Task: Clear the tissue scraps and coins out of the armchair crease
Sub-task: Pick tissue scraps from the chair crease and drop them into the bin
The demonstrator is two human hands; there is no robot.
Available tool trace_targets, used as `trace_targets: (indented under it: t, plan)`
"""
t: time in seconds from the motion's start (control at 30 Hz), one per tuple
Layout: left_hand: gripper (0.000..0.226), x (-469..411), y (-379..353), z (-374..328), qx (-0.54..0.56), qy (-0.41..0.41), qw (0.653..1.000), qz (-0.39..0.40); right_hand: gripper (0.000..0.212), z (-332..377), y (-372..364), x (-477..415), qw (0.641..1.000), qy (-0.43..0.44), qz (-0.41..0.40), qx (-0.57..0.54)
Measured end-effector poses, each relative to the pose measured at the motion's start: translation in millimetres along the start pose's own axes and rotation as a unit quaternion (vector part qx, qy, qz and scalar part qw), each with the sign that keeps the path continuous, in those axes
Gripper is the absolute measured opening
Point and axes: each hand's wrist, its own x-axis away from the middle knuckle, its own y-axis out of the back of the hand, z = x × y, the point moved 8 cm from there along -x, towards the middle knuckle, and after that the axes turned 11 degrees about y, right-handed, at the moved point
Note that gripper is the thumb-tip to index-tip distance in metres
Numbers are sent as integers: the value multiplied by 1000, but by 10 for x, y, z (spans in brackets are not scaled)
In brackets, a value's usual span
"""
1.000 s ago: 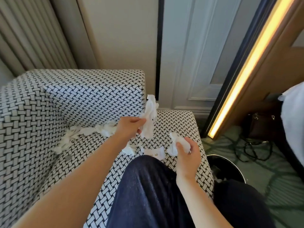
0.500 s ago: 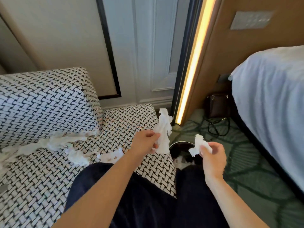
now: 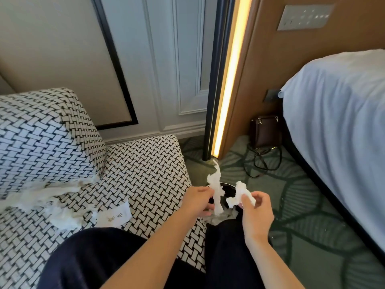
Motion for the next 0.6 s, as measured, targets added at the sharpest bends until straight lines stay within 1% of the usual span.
trace_targets:
  t: [0.07, 0.1, 0.2, 0.3, 0.4, 0.5, 0.6]
  plan:
    - [36, -16, -57, 57, 5, 17, 1000, 23, 8, -103, 1, -50, 1000, -28, -11, -5]
    - [39, -18, -69, 78, 5, 22, 999, 31, 8, -166, 1, -70, 999, -49, -16, -9]
    - [34, 10, -38, 57, -19, 11, 999, 44, 8, -303, 9, -110, 994, -102, -29, -14]
    - [26, 20, 60, -8, -53, -17, 998, 25, 11, -411, 12, -129, 988, -145, -45, -2]
    - [26, 7, 148, -17, -63, -20, 998, 16, 14, -512, -7, -134, 983, -174, -49, 13]
    - [28, 1, 210, -3, -69, -19, 997, 15, 29, -536, -50, -134, 981, -186, -17, 44]
    - [29, 17, 257, 16, -70, -20, 997, 17, 43, -496, -69, -131, 981, -191, 18, 36]
